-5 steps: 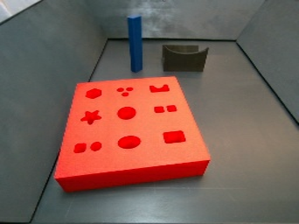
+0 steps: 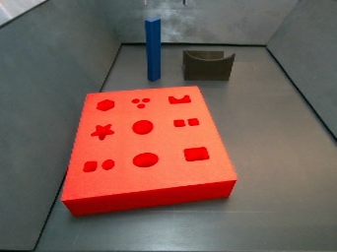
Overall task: Pick up the rectangle object. Move up. Move to above the board. Insert the rectangle object.
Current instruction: Pick up the rectangle object.
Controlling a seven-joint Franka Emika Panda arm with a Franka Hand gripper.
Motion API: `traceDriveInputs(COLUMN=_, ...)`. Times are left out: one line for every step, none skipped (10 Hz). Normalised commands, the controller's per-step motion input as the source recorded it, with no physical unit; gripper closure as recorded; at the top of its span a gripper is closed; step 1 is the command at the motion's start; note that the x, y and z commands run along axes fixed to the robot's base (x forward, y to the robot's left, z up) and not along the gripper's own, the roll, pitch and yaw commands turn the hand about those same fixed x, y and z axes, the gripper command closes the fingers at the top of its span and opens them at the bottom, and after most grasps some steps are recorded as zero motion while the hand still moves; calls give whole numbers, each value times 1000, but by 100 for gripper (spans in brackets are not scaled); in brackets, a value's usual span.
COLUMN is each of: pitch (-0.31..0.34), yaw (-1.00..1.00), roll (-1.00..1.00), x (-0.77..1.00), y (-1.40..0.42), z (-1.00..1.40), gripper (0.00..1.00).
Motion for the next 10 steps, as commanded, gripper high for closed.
traceDriveInputs(pitch=-33, yaw=829, roll=0, x=0, y=-354, z=-69, gripper=0)
traceDriveInputs(pitch=-23, yaw=1000, roll=0, x=-11, y=-166, z=-94, gripper=0)
traceDriveInputs(pitch=-19, yaw=1000, roll=0, x=-97, y=-131, z=-120, gripper=0)
traceDriveInputs(pitch=-17, yaw=1000, roll=0, x=-114, y=-137, z=-134, gripper=0)
traceDriveInputs(pitch=-13, yaw=1000, roll=0, x=-117, y=-143, z=-146, gripper=0)
traceDriveInputs(pitch=0, yaw=1000, roll=0, x=-137, y=-186, z=-166, gripper=0)
traceDriveInputs(pitch=0, yaw=960, roll=6, x=-154, y=-237, z=-174, gripper=0)
traceDriveInputs(pitch=0, yaw=834, roll=3, x=-160, y=-366, z=-174, gripper=0)
traceDriveInputs(pitch=0, yaw=826, roll=11, x=-177, y=-374, z=-189, gripper=0)
traceDriveInputs(pitch=0, yaw=829, roll=14, x=-180, y=-369, z=-206, gripper=0)
